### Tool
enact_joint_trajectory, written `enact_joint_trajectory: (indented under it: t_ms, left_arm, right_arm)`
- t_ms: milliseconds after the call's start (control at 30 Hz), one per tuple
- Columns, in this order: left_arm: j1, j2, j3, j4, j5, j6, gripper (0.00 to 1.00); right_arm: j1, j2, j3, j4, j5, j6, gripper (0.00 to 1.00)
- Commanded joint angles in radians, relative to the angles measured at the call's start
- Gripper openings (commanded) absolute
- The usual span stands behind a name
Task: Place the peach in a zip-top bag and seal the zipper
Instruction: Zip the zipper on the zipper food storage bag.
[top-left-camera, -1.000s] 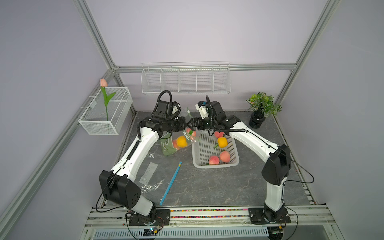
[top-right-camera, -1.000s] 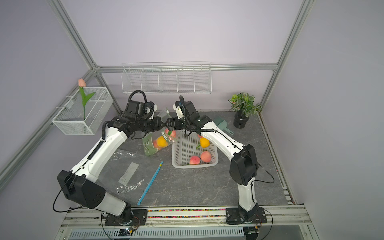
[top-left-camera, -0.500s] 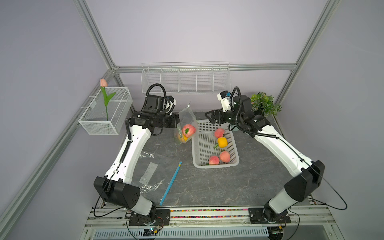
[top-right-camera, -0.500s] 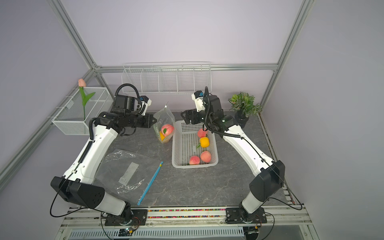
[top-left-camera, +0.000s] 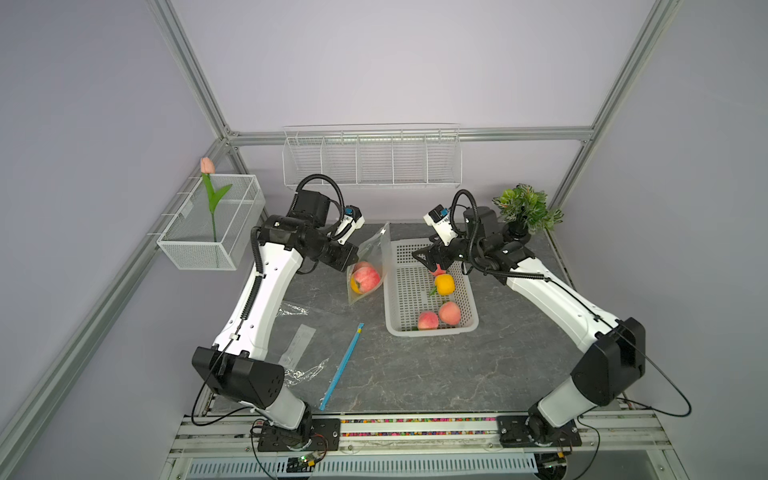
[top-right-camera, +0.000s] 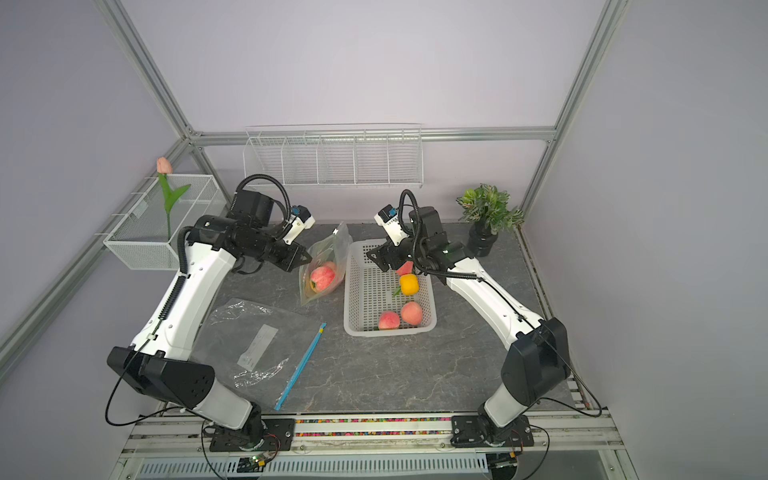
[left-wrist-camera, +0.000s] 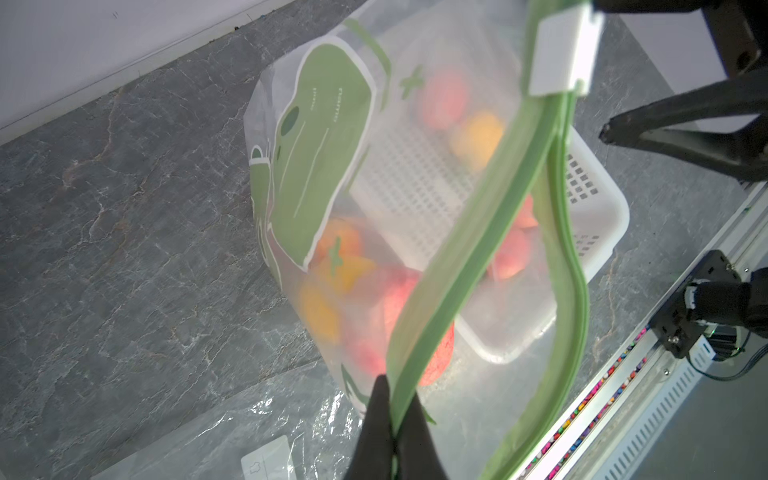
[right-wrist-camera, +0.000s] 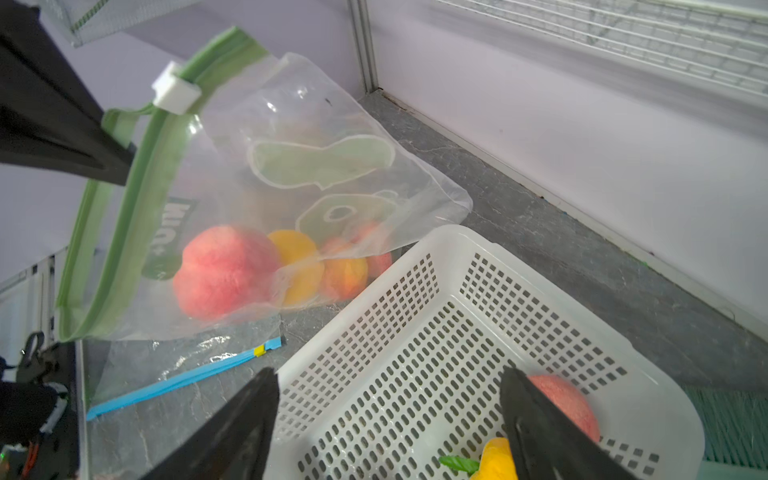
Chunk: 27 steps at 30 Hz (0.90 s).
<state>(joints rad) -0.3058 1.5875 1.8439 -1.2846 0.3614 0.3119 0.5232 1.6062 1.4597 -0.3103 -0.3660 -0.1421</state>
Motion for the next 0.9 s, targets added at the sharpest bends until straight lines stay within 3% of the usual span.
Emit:
enact_joint_trajectory:
  t_ms: [0,133,333,533,867]
  left_arm:
    - [0.000,0.001,0.006,-0.053,-0.025,0.091,0.00]
    - [-0.001,-0.012,-0.009,-0.042,-0.003,0.110,0.00]
    - [0.000,-0.027,-0.043,-0.031,0.023,0.113,0.00]
    - [0.000,-0.027,-0.052,-0.038,0.041,0.111,0.00]
    - [0.000,-0.028,-0.046,-0.042,0.063,0.110,0.00]
  right_arm:
    - [-0.004,-0.032,-0.024,0.058,-0.119,-0.191,0.82]
    - [-0.002,-0.012,0.001,0.047,-0.228,-0.318,0.81]
    - [0.005,0.076,0.136,-0.052,-0.284,-0.460,0.65]
    - [0.016,0.166,0.260,-0.101,-0.281,-0.539,0.58]
    - [0.065,0.275,0.420,-0.215,-0.248,-0.689,0.56]
